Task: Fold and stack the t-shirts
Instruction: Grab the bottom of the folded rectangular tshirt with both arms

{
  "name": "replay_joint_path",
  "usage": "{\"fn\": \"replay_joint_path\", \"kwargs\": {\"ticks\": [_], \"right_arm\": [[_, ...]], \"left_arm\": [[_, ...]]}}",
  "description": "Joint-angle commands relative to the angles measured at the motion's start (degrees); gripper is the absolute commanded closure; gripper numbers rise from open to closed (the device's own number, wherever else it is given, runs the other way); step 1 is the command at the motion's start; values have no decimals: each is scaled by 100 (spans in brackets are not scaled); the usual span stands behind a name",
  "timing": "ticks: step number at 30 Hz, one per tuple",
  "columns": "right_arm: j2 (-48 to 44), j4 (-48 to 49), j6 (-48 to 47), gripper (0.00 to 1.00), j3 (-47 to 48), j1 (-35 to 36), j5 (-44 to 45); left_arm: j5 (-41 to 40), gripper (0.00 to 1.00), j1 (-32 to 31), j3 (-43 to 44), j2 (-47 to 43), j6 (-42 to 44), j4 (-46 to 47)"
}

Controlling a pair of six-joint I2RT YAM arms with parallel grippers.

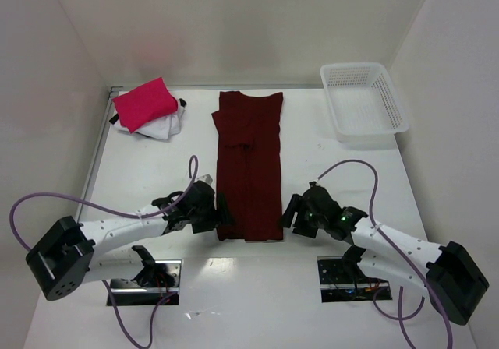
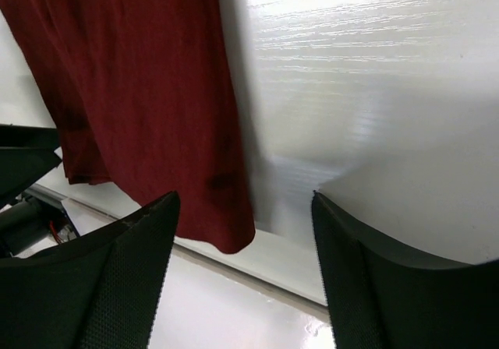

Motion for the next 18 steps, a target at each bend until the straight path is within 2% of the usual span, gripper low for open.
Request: {"fn": "replay_joint_path", "kwargs": {"ticks": [1,8,18], "right_arm": [[328,317,-81,27,217,107,146],[629,546,-9,40,217,333,146],[559,615,227,43,50,562,146]], "left_arm": [[15,12,-16,27,-104,-67,47],[-146,22,-16,-42,-488,-253,-86],[30,23,-16,-395,-542,-348,61]]}}
